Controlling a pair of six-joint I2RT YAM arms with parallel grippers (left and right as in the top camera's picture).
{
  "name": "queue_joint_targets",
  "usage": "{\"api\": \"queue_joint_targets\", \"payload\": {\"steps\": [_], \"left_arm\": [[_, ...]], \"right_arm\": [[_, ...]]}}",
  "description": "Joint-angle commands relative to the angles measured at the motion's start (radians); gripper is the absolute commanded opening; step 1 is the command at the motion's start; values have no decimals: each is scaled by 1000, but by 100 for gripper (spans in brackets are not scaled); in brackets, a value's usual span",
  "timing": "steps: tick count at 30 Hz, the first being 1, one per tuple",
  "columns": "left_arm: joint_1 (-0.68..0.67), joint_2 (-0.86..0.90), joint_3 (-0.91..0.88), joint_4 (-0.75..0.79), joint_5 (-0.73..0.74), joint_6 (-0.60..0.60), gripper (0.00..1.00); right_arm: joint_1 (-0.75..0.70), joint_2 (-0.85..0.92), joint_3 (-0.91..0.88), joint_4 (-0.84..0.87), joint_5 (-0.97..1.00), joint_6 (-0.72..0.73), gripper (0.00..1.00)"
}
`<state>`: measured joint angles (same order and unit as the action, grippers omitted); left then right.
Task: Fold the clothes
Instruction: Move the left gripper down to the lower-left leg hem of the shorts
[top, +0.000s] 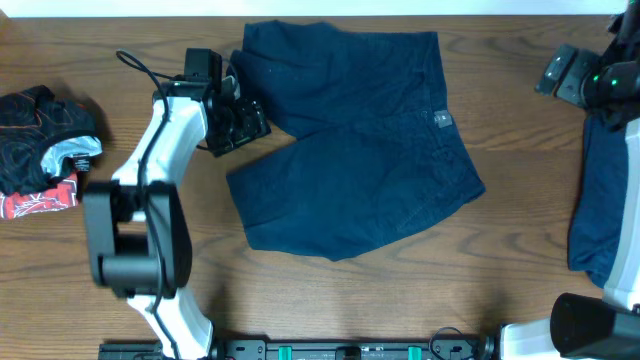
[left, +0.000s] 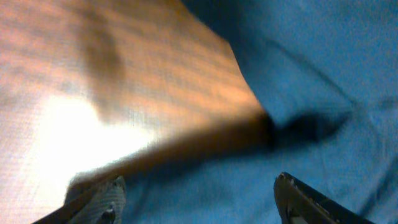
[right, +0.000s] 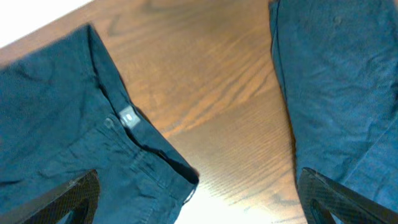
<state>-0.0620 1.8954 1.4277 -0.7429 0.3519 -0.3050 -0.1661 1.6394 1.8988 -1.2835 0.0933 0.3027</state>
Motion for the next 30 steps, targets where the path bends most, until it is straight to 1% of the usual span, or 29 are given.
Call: {"api": "queue_joint_targets", "payload": {"steps": [1, 4, 7, 12, 15, 21, 22, 23, 28, 30], "left_arm": [[-45, -165, -51, -35, -79, 47, 78], [-89, -279, -164, -53, -103, 46, 77], [-120, -375, -319, -38, -103, 22, 78], [-139, -500, -591, 85, -99, -57, 78], [-139, -547, -692, 146, -98, -75, 78], [-138, -558, -794, 201, -99, -74, 79], [-138, -557, -809, 218, -99, -74, 80], [-139, -556, -821, 235, -98, -74, 82], [-139, -554, -865, 297, -83, -74, 83], [-139, -549, -879, 314, -79, -74, 85]], "right_arm": [[-6, 15, -96, 37, -14, -19, 99], [-6, 15, -187, 88, -42, -19, 99], [-5, 15, -258, 116, -50, -19, 99], [-1, 14, -327, 137, -112, -29, 99], [5, 14, -365, 162, -179, -47, 99], [46, 14, -404, 180, -188, -54, 99], [56, 14, -404, 181, -188, -53, 99], [64, 14, -403, 182, -188, -54, 99], [100, 14, -403, 185, -188, -53, 99], [109, 14, -403, 188, -188, -53, 99]]}}
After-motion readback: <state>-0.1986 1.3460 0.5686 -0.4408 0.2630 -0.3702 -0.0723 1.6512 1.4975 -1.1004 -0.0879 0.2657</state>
